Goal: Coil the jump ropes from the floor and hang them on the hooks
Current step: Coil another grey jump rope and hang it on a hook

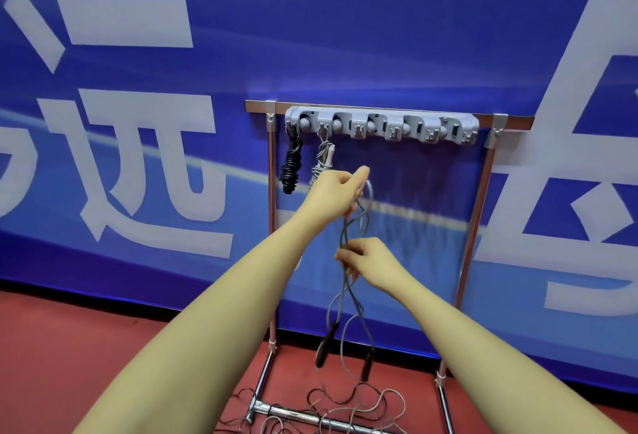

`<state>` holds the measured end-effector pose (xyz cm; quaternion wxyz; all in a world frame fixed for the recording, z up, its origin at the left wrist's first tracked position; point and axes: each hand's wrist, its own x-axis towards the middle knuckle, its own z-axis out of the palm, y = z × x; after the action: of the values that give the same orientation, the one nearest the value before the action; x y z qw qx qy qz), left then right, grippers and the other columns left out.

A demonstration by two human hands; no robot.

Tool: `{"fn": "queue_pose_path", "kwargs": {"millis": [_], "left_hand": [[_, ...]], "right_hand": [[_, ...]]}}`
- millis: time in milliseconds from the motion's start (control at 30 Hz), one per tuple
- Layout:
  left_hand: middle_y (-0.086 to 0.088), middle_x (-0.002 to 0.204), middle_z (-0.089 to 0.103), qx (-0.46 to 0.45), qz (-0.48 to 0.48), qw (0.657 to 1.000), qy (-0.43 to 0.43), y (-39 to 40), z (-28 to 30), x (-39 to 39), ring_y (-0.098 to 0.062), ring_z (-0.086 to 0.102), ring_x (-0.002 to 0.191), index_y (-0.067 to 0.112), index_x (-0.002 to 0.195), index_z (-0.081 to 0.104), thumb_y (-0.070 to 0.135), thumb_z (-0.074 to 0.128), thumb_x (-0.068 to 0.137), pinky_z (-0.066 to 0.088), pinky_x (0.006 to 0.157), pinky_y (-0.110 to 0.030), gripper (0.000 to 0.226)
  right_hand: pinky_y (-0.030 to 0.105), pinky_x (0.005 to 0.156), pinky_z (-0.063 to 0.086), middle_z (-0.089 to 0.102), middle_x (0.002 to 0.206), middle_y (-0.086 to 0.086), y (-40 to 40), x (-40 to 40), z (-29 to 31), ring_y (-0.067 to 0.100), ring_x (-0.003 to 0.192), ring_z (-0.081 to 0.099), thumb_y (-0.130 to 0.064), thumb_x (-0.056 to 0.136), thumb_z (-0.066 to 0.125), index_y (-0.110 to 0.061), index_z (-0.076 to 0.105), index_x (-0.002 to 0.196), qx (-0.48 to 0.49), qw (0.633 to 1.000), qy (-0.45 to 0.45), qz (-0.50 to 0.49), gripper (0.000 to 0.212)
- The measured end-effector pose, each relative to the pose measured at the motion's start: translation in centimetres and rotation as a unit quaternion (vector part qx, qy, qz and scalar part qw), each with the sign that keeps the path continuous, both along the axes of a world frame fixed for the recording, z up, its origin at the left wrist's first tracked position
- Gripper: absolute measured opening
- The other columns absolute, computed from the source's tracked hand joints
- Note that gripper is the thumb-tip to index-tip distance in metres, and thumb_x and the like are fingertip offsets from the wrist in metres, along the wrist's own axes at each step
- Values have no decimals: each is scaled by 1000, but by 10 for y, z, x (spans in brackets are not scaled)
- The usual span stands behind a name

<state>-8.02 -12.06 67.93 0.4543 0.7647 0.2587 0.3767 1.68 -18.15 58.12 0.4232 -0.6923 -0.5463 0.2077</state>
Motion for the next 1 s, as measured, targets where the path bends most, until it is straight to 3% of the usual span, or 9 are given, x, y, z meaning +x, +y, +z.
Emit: {"fn": "queue_pose_path", "kwargs": {"millis": [100, 167, 300, 367, 500, 600, 767, 867, 1000], "left_hand": [[-9, 85, 59, -63, 26, 998, -1, 5, -21, 0, -16, 51, 52, 5, 95, 58, 23, 41, 100, 41, 50, -25, 26], [-10, 93, 59, -73, 20, 997, 34, 7, -49, -5, -16, 54, 64, 11, 96, 56, 12, 43, 94, 41, 57, -26, 13], [0, 98, 59, -39, -64, 986, 146, -5, -91, -15, -13, 56, 89, 12, 114, 56, 16, 61, 87, 44, 73, -20, 27], [1, 96, 60, -17, -65, 987, 144, -8, -98, -12, -14, 58, 86, 12, 111, 57, 22, 64, 87, 46, 74, -21, 27], [-2, 82, 65, 4, -34, 996, 86, 0, -95, -7, -15, 63, 70, 13, 88, 62, 14, 61, 89, 56, 76, -36, 2], [0, 69, 66, 11, -4, 997, 71, 5, -87, -7, -15, 57, 57, 11, 77, 64, 8, 61, 87, 54, 62, -31, 10], [-4, 70, 68, -9, 50, 998, 32, 11, -63, -8, 1, 41, 37, 13, 72, 65, 10, 61, 87, 34, 43, -17, 16], [-2, 64, 64, -3, 70, 997, 37, 13, -46, -5, 1, 39, 34, 10, 70, 67, 9, 61, 87, 28, 40, -14, 18], [-15, 70, 63, -49, 100, 993, 50, 20, -38, 0, -14, 36, 44, 11, 58, 62, 7, 61, 82, 33, 46, -21, 24]], "right_hand": [[22, 51, 46, 61, 66, 9, 0, 6, 15, 11, 47, 52, -7, 93, 53, -6, 62, 73, 76, 995, 42, -42, 23], [20, 49, 44, 61, 64, 9, 1, 12, 25, 10, 44, 51, -8, 94, 54, -6, 64, 74, 130, 986, 78, -69, 22], [15, 49, 44, 61, 65, 9, 3, 20, 38, 4, 39, 50, -9, 96, 52, -11, 63, 72, 185, 968, 145, -89, 27], [15, 49, 45, 61, 67, 7, 6, 19, 43, 3, 41, 50, -8, 96, 52, -9, 62, 71, 200, 959, 181, -91, 28], [16, 48, 46, 62, 70, 5, 9, 18, 55, 4, 44, 51, -9, 96, 53, -7, 63, 71, 225, 940, 235, -98, 27], [15, 48, 47, 62, 75, 7, 9, 21, 60, 4, 48, 54, -10, 98, 51, -7, 63, 76, 242, 928, 266, -95, 25], [18, 49, 45, 65, 89, 3, 1, 22, 43, 11, 65, 54, -27, 100, 47, -7, 64, 97, 127, 960, 232, -91, 26], [19, 58, 41, 66, 84, -4, -10, 17, 21, 8, 67, 52, -32, 98, 49, -13, 66, 91, 8, 990, 138, -40, 26], [16, 53, 43, 69, 77, 8, -14, 3, 10, 8, 56, 64, -13, 97, 49, -8, 63, 86, -51, 992, 115, 26, 18]]}}
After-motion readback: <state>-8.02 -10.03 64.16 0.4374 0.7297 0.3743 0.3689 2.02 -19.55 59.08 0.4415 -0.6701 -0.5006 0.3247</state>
